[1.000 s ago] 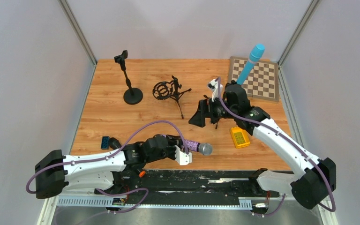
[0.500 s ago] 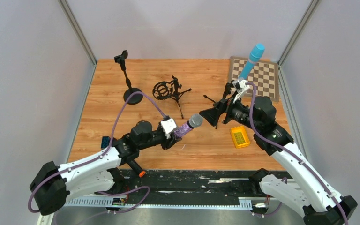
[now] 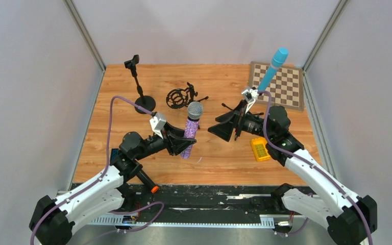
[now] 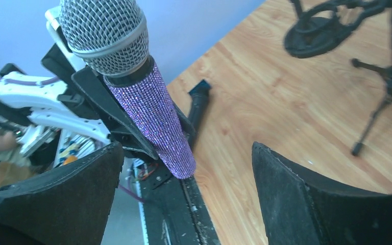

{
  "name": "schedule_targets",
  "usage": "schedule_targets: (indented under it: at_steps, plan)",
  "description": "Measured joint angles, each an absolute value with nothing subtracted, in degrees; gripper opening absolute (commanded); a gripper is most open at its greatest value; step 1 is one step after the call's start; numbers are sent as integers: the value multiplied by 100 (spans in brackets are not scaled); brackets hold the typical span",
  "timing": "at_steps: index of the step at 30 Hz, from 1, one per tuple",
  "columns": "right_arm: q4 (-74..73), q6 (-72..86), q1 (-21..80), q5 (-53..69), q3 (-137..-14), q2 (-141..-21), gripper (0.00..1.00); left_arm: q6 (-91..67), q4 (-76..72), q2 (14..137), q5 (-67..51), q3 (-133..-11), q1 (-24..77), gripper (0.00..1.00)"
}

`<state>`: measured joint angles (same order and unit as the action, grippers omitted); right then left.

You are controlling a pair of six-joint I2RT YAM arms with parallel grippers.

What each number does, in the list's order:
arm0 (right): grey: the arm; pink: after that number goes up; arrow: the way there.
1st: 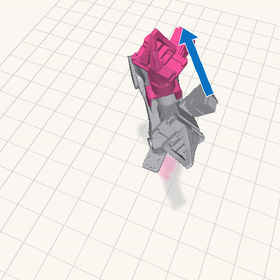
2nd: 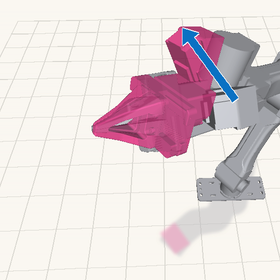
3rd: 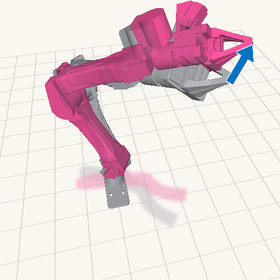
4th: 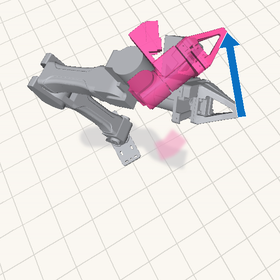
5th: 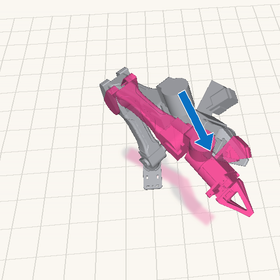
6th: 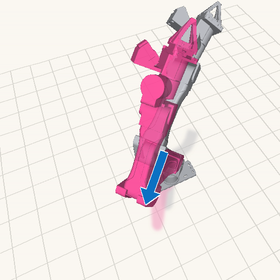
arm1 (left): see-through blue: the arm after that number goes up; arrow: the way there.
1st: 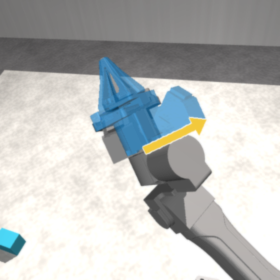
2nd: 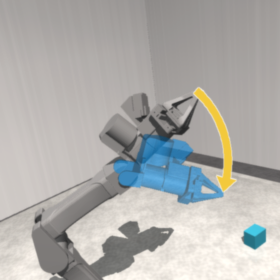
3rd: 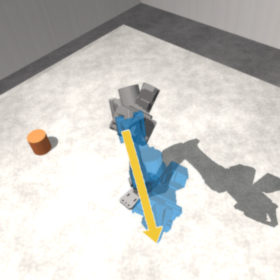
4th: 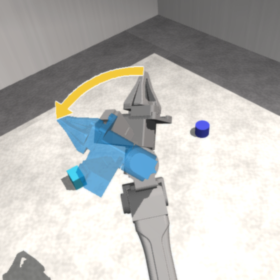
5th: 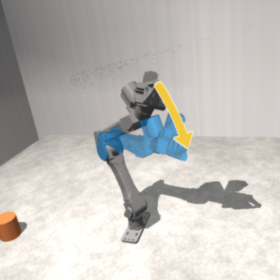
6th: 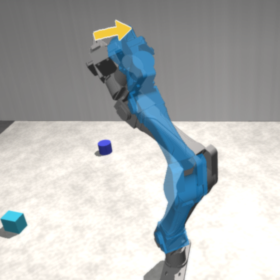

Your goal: Attach the microphones to the stand

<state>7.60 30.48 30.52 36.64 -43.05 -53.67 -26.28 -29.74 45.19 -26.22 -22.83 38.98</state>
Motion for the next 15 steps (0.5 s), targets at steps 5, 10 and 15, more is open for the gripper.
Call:
schedule_targets:
  at_steps: [5, 10, 15]
  plan:
    - [1636, 3321, 3544, 3896, -4285, -5863, 85, -3140, -3439, 4506, -2840, -2281, 3885, 0]
    - [2290, 3553, 3911, 4064, -4449, -6386, 76, -3336, -3627, 4517, -2978, -2281, 3885, 0]
    - [2849, 3789, 4136, 4171, -4644, -6766, 64, -3426, -3684, 4523, -3022, -2279, 3870, 0]
